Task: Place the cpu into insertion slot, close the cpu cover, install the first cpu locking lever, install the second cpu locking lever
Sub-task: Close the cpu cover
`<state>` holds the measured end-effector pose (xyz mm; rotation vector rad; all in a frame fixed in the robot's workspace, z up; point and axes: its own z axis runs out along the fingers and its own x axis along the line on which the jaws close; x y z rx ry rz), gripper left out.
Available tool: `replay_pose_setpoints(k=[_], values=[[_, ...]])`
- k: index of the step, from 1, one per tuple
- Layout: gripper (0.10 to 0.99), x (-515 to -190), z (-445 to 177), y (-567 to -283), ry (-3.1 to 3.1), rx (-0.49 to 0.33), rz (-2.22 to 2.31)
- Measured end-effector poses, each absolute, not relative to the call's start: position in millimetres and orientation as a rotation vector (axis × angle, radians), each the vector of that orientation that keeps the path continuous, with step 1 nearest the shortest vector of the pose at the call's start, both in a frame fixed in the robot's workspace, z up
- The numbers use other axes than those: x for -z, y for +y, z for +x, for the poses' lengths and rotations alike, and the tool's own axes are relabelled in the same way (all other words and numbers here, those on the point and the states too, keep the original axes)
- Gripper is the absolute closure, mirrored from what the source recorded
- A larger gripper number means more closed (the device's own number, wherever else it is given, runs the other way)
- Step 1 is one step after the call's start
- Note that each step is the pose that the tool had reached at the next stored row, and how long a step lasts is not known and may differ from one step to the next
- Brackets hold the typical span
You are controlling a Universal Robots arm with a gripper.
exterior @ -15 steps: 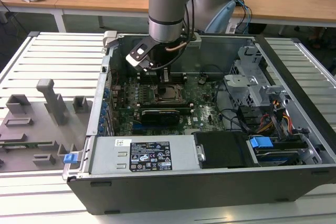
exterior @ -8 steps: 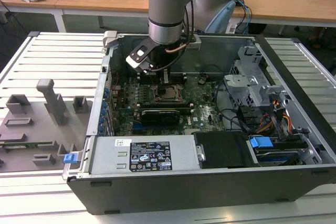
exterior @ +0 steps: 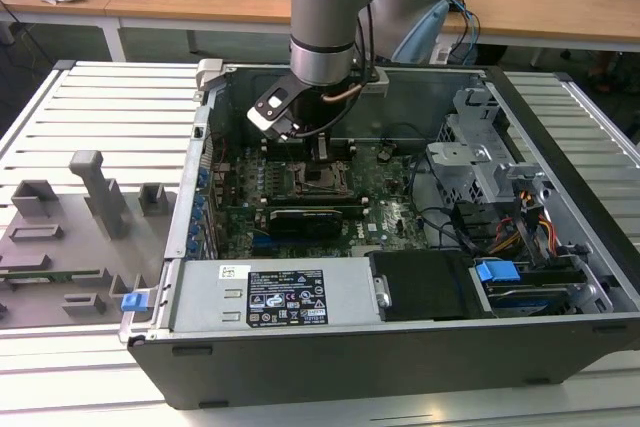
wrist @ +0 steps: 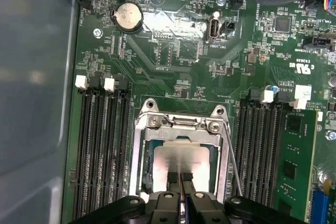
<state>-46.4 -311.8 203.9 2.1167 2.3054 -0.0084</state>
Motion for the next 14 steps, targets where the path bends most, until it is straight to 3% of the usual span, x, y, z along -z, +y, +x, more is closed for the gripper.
replay_pose_setpoints(k=[14], values=[[0.922,-222,-40,-309,2.306,0.001,2.118]])
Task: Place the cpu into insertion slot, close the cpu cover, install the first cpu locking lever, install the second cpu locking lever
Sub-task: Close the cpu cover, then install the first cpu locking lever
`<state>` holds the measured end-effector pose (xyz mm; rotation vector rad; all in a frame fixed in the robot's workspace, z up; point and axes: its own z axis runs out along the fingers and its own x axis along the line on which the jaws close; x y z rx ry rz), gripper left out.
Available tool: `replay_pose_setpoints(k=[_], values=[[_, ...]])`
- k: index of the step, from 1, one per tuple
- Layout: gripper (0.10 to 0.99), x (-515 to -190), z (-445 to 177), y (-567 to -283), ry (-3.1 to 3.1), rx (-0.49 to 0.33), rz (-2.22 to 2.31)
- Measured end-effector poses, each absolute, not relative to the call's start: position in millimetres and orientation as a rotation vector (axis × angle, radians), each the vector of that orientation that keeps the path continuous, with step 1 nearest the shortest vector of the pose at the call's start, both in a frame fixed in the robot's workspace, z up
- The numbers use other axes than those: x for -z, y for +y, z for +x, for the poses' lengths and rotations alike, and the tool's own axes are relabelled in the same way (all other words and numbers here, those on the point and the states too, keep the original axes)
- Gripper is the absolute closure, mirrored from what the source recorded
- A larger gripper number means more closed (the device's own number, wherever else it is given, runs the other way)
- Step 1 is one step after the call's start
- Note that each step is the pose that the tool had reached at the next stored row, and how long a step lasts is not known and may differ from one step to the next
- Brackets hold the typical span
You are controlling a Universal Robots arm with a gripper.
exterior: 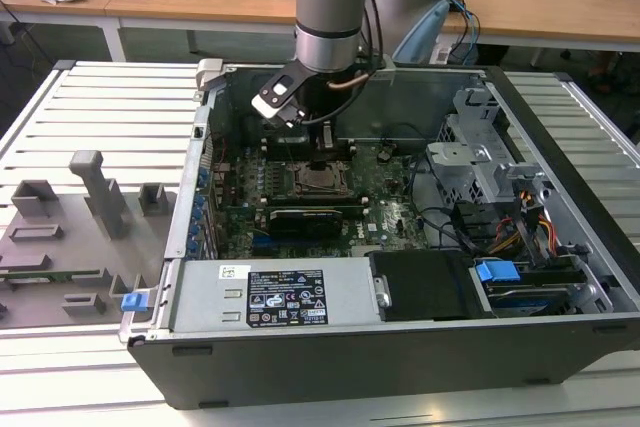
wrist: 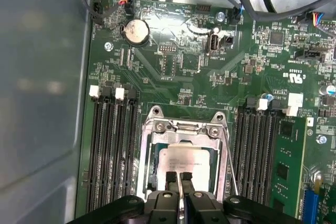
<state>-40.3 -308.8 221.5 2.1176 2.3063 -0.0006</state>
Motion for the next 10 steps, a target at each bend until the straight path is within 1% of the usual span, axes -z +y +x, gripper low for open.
replay_pose_setpoints(k=[10], values=[[0.922,-222.8,-33.2,-308.8,2.306,0.001,2.118]])
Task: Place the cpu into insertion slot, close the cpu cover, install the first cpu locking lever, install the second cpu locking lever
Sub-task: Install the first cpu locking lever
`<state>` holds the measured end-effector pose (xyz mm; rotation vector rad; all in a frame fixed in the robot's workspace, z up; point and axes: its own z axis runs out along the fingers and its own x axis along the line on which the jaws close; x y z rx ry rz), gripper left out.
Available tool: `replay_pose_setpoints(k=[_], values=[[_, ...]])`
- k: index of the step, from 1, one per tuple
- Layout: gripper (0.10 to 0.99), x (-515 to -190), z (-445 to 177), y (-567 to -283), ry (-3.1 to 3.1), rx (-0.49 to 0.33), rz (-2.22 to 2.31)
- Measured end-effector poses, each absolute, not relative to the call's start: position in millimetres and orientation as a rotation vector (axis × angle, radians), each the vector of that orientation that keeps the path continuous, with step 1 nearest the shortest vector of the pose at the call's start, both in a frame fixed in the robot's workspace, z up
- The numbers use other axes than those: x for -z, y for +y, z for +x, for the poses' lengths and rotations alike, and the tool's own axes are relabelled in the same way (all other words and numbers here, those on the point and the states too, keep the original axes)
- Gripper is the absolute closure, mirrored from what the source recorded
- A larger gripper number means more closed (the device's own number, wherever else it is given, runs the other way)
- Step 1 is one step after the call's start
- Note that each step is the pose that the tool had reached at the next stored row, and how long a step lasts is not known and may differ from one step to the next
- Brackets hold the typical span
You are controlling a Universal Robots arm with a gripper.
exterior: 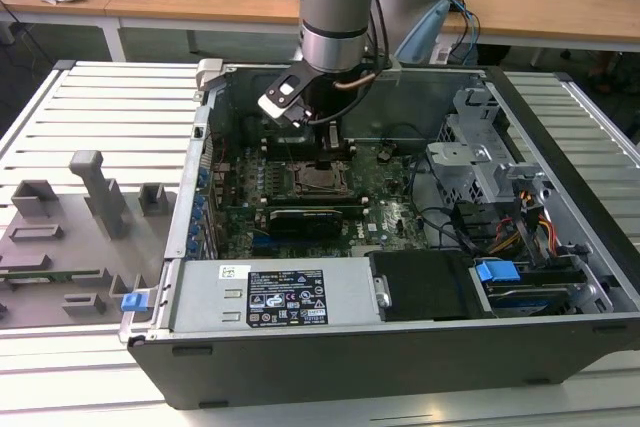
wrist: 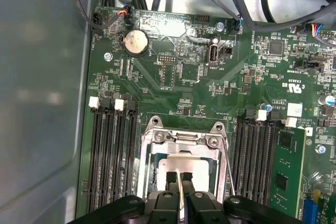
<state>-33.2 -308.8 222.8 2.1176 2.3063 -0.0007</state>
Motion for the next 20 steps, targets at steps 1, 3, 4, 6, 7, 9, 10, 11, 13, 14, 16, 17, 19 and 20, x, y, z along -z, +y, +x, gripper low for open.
replay_pose_setpoints(k=[1,3,4,6,7,9,10,11,13,14,16,17,19,20], values=[[0.922,-225,-33,-309,2.306,0.001,2.118],[0.922,-228,-33,-309,2.306,0.001,2.117],[0.922,-229,-33,-309,2.306,0.001,2.117],[0.922,-232,-33,-309,2.306,0.002,2.117],[0.922,-234,-33,-309,2.306,0.002,2.117],[0.922,-237,-33,-309,2.306,0.001,2.117],[0.922,-239,-33,-309,2.306,0.001,2.117],[0.922,-241,-33,-309,2.306,0.002,2.117],[0.922,-244,-33,-309,2.306,0.002,2.117],[0.922,-245,-33,-309,2.306,0.002,2.117],[0.922,-251,-33,-309,2.305,0.003,2.117],[0.922,-255,-33,-309,2.305,0.004,2.116],[0.922,-258,-33,-309,2.304,0.007,2.115],[0.922,-261,-33,-309,2.303,0.009,2.114]])
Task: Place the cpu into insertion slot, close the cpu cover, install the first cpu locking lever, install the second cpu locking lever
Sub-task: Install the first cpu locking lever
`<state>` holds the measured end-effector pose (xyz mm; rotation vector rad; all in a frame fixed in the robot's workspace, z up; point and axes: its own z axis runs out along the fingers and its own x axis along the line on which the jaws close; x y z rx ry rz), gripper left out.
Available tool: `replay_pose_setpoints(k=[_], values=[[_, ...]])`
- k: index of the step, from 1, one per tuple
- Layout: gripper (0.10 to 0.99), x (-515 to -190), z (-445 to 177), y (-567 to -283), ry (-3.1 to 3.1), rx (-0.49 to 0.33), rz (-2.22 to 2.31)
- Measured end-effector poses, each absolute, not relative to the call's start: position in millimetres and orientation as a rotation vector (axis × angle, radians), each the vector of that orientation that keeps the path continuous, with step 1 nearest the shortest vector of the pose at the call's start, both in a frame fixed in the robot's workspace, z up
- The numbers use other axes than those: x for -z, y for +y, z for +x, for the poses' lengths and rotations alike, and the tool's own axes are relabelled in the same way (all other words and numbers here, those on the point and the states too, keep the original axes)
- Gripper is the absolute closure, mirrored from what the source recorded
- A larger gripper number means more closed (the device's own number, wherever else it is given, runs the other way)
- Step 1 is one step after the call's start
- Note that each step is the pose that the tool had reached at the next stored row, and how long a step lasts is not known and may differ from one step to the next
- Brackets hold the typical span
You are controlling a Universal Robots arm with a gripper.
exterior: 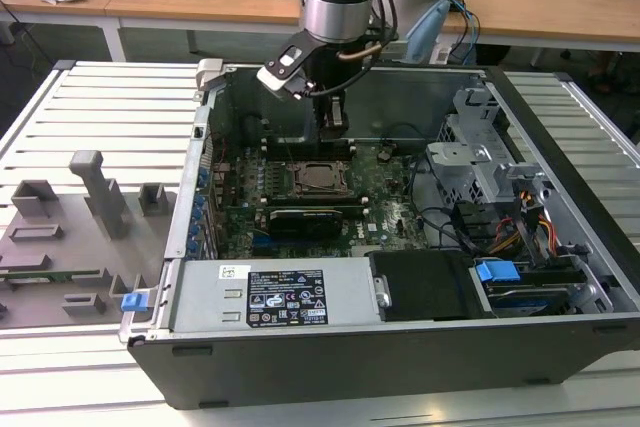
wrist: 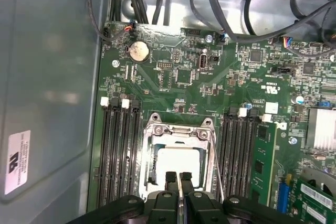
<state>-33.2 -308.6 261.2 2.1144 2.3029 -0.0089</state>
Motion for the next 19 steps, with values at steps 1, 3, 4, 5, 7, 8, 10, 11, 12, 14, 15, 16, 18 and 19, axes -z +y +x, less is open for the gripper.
replay_pose_setpoints(k=[1,3,4,5,7,8,10,11,12,14,15,16,18,19], values=[[0.922,-262.0,-33.1,-308.6,2.302,0.011,2.113],[0.922,-262.0,-33.2,-308.6,2.307,0.012,2.107],[0.922,-262.1,-33.2,-308.6,2.331,0.012,2.08],[0.922,-262.1,-33.2,-308.6,2.357,0.011,2.051],[0.922,-262.1,-33.2,-308.6,2.411,0.012,1.986],[0.922,-262.0,-33.2,-308.6,2.441,0.011,1.95],[0.922,-262.1,-33.2,-308.6,2.463,0.012,1.924],[0.922,-262.1,-33.2,-308.6,2.474,0.013,1.91],[0.922,-262.0,-33.1,-308.6,2.483,0.015,1.901],[0.922,-261.8,-33.1,-308.6,2.493,0.019,1.894],[0.922,-261.7,-33.2,-308.6,2.501,0.021,1.885],[0.922,-261.7,-33.2,-308.6,2.52,0.021,1.86],[0.922,-261.7,-33.1,-308.6,2.563,0.021,1.8],[0.922,-261.6,-33.1,-308.7,2.595,0.02,1.753]])
